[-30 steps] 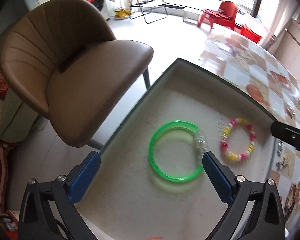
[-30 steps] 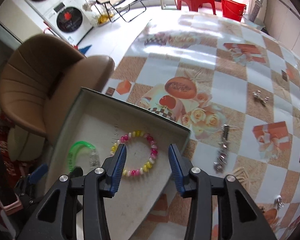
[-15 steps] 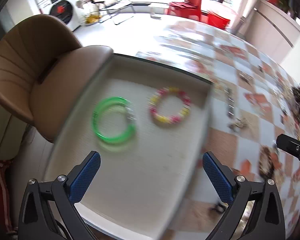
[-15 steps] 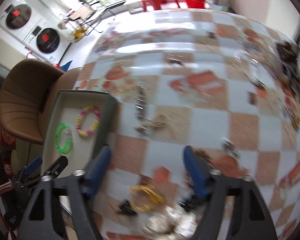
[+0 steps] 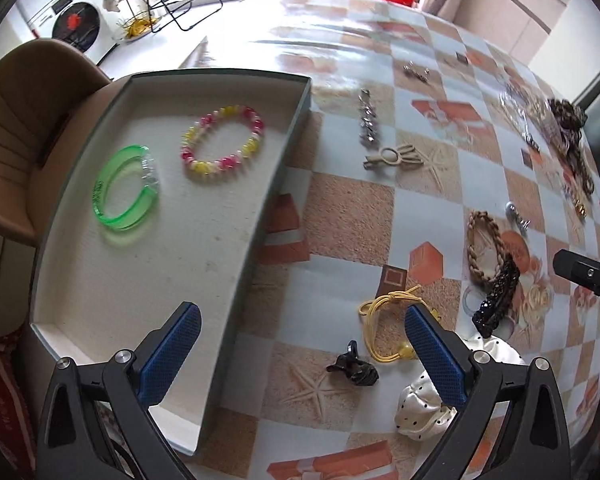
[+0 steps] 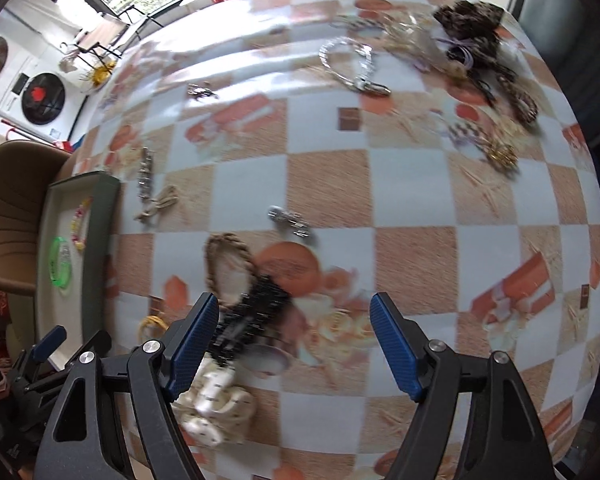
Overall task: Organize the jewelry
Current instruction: 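Move both open tools back over the remaining jewelry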
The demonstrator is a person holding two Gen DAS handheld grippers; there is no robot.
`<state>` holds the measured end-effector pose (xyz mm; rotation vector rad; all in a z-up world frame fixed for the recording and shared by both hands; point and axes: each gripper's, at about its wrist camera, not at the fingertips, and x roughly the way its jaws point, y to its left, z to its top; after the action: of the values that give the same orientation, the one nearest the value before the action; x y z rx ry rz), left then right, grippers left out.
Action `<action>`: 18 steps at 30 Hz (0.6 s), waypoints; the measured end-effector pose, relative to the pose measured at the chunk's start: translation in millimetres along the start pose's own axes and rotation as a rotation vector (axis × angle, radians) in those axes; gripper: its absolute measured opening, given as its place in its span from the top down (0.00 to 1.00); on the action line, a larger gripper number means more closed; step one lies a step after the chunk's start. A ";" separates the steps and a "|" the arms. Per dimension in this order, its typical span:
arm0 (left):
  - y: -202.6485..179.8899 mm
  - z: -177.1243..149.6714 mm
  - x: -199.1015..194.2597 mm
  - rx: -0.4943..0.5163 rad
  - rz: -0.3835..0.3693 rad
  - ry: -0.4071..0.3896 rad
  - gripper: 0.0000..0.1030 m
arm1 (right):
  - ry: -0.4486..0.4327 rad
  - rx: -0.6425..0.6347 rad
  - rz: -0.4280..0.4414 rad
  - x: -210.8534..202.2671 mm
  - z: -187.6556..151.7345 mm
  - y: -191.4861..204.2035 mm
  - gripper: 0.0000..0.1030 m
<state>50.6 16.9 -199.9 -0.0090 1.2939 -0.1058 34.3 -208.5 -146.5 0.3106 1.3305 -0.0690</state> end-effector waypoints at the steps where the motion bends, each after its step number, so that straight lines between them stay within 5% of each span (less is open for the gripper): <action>1: -2.8 1.1 2.9 0.010 0.007 0.003 0.00 | 0.001 -0.001 -0.006 1.6 0.0 -3.6 0.22; 18: -21.2 0.4 25.2 0.141 0.047 0.050 0.06 | 0.005 -0.127 -0.088 33.5 25.3 -3.7 0.22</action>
<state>56.2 -6.3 -222.5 0.1460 1.3328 -0.1577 65.5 -214.4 -174.3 0.1448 1.3465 -0.0572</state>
